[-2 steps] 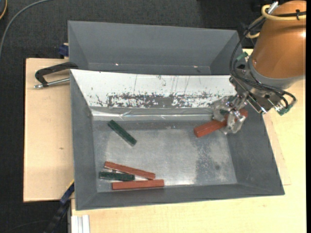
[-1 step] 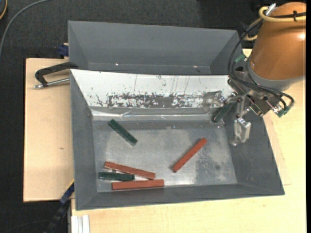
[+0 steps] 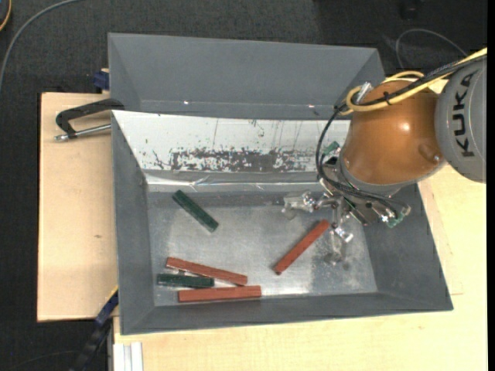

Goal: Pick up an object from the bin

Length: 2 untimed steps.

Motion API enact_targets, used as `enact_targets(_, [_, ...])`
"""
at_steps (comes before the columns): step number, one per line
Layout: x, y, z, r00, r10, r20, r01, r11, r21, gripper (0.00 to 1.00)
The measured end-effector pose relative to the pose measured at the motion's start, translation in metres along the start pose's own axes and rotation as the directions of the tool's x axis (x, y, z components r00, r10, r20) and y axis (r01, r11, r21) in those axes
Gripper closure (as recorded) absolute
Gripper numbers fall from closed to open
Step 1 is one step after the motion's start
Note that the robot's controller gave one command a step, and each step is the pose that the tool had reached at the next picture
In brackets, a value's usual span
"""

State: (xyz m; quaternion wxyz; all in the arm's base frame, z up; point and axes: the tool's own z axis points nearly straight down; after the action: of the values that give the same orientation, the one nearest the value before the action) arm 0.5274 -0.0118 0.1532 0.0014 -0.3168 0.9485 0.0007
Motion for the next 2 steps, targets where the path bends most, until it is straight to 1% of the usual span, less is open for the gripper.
enact_targets(1, [-0.0267, 0.0004, 0.0857, 0.985, -0.173, -0.004, 0.173, 0.985, -0.004, 0.00])
enact_targets(2, [-0.0274, -0.0008, 0.0826, 0.985, -0.170, -0.001, 0.170, 0.985, -0.001, 1.00])
